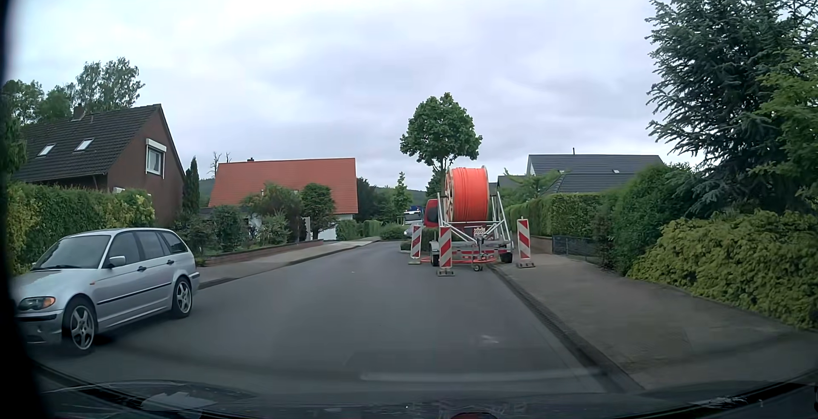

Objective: Follow the waypoints while adhering to traffic rules and regulations

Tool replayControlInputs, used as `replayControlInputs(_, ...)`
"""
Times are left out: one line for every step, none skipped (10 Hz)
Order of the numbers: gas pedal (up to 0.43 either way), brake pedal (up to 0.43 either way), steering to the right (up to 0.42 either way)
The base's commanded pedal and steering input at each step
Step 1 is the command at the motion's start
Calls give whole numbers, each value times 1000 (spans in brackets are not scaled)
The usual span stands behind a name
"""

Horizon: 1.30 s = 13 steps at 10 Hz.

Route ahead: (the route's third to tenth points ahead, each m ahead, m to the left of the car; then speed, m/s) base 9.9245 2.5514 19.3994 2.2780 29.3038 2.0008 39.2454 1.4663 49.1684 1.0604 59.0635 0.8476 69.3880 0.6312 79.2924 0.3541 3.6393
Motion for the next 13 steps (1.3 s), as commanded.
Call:
replayControlInputs(0,171,-22)
replayControlInputs(0,183,-9)
replayControlInputs(0,189,0)
replayControlInputs(0,201,11)
replayControlInputs(0,195,19)
replayControlInputs(0,201,26)
replayControlInputs(0,201,33)
replayControlInputs(0,207,47)
replayControlInputs(0,207,63)
replayControlInputs(0,207,72)
replayControlInputs(0,207,72)
replayControlInputs(0,207,68)
replayControlInputs(0,195,61)
